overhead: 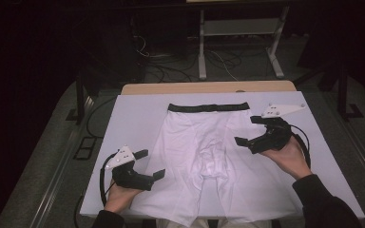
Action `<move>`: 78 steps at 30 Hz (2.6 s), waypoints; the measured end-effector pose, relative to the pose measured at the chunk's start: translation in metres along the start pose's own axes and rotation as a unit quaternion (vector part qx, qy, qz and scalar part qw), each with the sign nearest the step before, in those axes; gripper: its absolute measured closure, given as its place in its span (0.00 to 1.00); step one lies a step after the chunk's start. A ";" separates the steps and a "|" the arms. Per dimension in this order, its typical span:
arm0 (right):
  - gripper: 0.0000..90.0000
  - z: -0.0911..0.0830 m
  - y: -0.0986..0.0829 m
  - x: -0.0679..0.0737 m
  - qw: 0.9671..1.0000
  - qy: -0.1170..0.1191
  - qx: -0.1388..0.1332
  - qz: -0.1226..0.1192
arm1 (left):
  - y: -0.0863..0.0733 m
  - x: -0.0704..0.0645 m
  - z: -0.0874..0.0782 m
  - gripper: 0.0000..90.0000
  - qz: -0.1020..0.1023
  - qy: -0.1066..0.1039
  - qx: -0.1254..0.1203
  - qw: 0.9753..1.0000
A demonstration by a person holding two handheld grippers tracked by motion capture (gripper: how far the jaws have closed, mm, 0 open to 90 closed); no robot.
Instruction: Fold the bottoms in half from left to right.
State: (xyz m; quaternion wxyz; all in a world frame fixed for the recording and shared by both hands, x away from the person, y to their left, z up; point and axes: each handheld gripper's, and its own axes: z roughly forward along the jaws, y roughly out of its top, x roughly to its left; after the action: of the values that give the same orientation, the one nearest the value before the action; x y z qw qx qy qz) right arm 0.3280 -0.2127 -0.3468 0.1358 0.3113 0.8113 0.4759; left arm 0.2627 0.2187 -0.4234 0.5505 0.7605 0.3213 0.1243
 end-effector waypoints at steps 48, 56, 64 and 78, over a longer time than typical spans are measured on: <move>0.00 0.082 0.050 -0.011 1.000 0.011 0.015 0.004 | 0.000 0.000 0.001 0.00 -0.001 -0.006 0.001 1.000; 0.00 0.100 0.059 -0.007 1.000 0.018 0.020 -0.004 | 0.000 0.000 0.002 0.00 -0.001 -0.007 0.002 1.000; 0.00 0.115 0.066 -0.004 0.999 0.024 0.024 -0.003 | 0.000 0.000 0.002 0.00 -0.001 -0.008 0.001 1.000; 0.00 0.137 0.075 -0.002 0.999 0.028 0.026 0.001 | 0.001 0.001 0.002 0.00 -0.003 -0.010 -0.001 1.000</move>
State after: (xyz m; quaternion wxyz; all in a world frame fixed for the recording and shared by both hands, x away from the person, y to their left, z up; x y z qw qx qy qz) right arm 0.4286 -0.0930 -0.3526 0.1039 0.3023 0.8266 0.4632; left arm 0.2652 0.2176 -0.4235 0.5551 0.7599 0.3180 0.1157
